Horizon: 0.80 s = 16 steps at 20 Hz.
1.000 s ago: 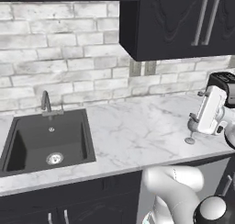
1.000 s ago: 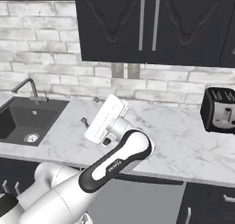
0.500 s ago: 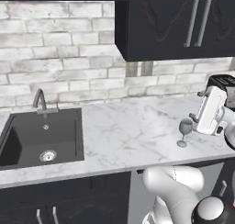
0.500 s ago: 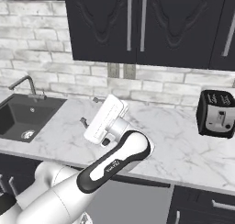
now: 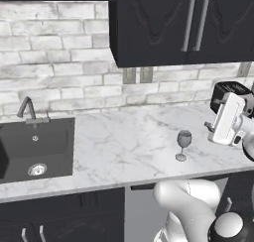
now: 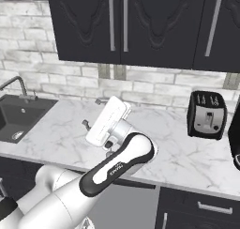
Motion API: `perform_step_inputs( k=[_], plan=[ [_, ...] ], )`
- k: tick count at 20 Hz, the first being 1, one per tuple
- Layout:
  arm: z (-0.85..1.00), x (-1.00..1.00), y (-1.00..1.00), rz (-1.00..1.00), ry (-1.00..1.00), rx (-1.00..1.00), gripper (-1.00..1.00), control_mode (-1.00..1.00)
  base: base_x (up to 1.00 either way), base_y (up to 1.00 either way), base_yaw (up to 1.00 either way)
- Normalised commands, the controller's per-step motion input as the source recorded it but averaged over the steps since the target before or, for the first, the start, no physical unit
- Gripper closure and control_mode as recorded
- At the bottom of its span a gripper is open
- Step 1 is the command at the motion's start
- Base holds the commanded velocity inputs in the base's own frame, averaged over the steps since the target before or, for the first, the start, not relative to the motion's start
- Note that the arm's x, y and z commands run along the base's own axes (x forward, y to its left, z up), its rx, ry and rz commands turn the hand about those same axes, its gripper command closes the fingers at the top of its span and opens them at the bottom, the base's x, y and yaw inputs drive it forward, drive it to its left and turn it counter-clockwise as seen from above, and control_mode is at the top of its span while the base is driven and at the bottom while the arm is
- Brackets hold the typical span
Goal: Retrieve the wine glasses from the counter and place one next to each plate.
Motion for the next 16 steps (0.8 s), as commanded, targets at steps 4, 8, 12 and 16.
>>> perform_step_inputs(
  k=[4,8,12,16],
  plan=[
    [0.00,0.00,0.00,0.00,0.00,0.00,-1.00,1.00,0.04,-0.06,0.05],
    [0.00,0.00,0.00,0.00,0.00,0.00,-1.00,1.00,0.03,-0.15,0.12],
    [0.00,0.00,0.00,0.00,0.00,0.00,-1.00,1.00,0.02,-0.20,0.20],
    [0.00,0.00,0.00,0.00,0.00,0.00,-1.00,1.00,0.00,-0.13,0.18]
  ],
)
